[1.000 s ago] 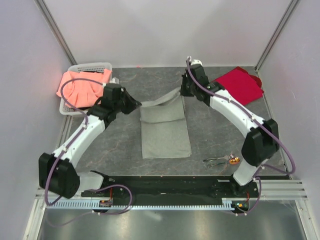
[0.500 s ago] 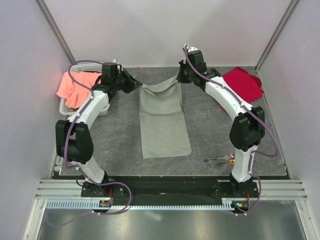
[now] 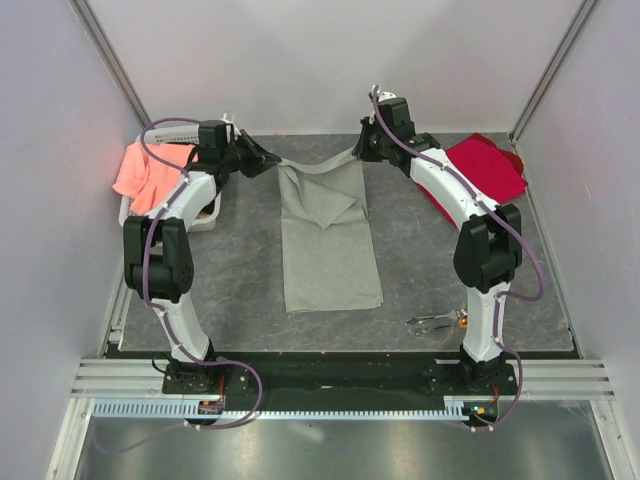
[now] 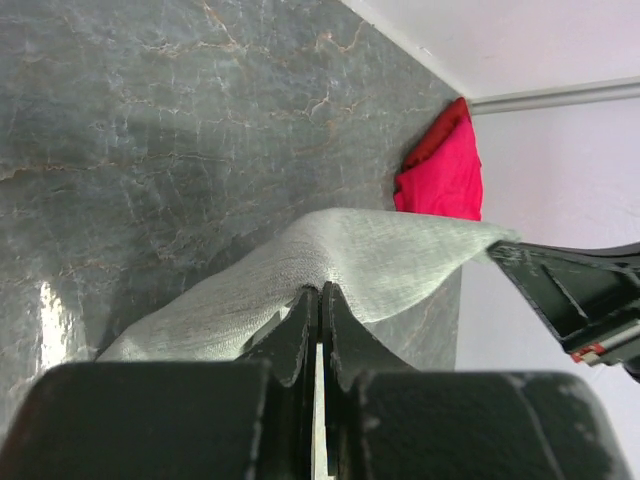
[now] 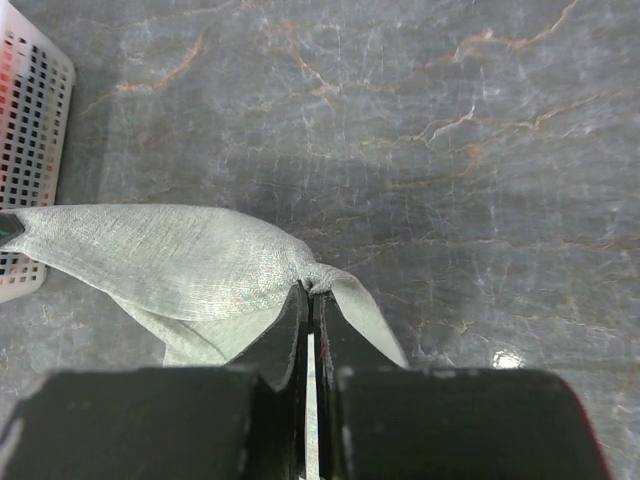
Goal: Fold the napkin into a case and place the utensils inside
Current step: Fold the rectangle-folded napkin at the center of the board.
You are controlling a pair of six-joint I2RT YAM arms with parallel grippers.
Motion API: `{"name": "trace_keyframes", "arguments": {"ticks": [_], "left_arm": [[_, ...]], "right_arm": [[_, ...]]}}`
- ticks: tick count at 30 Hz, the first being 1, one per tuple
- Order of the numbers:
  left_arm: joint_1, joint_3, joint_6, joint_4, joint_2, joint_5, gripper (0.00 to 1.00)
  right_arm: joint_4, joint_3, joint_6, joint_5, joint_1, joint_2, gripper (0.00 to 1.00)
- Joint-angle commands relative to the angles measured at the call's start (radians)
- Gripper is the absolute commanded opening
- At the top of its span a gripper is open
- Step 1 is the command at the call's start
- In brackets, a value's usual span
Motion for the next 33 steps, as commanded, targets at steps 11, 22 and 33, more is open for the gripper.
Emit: {"name": "trace_keyframes", "arguments": {"ticks": [11, 22, 33], "left_arm": [[-0.016, -0.087, -0.056, 0.098, -0.033, 0.062, 0.02], [-0.018, -0.068, -0.042, 0.062, -0.030, 0.046, 0.02], [-0.018, 0.016, -0.024, 0.047, 0.045, 0.025, 0.02]], "right_arm": [[0.100, -0.175, 0.155, -0.174, -0.004, -0.049, 0.00], [0.169, -0.310, 0.199, -0.180, 0.005, -0.077, 0.02], [0.133, -0.183, 0.214, -0.192, 0.002, 0.002, 0.02]]}}
